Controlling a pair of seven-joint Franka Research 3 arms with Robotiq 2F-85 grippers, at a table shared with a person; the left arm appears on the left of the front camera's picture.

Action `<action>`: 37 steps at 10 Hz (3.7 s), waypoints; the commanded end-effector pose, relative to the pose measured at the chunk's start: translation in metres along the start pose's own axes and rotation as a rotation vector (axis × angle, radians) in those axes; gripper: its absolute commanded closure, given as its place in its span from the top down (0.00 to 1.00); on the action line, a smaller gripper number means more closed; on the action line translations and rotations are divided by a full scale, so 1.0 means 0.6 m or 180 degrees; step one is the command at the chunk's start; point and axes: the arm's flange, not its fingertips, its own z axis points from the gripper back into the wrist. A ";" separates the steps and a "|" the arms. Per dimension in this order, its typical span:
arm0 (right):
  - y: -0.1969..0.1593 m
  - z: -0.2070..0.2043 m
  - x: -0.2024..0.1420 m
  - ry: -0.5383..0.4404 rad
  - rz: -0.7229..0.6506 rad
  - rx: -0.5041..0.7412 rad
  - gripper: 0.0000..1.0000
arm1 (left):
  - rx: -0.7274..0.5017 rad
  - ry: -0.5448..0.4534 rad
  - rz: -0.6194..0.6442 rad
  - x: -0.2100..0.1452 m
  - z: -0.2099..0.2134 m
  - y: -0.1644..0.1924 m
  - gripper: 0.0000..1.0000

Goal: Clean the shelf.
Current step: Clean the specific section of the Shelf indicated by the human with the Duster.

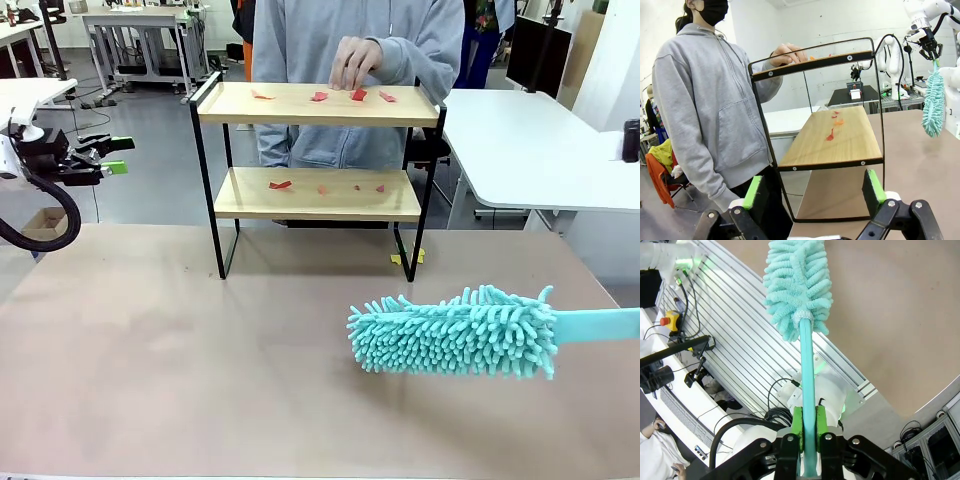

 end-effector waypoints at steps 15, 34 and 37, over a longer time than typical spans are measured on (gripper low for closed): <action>0.268 0.243 0.300 -0.1721 -0.0679 -0.0164 0.13 | -0.0025 0.0022 0.0001 0.004 -0.001 -0.004 1.00; 0.350 0.187 0.729 -0.2216 -0.2018 -0.0715 0.13 | -0.0025 0.0022 0.0001 0.004 -0.001 -0.004 1.00; 0.350 0.165 0.743 -0.2208 -0.2126 -0.0627 0.13 | -0.0025 0.0022 0.0001 0.004 -0.001 -0.004 1.00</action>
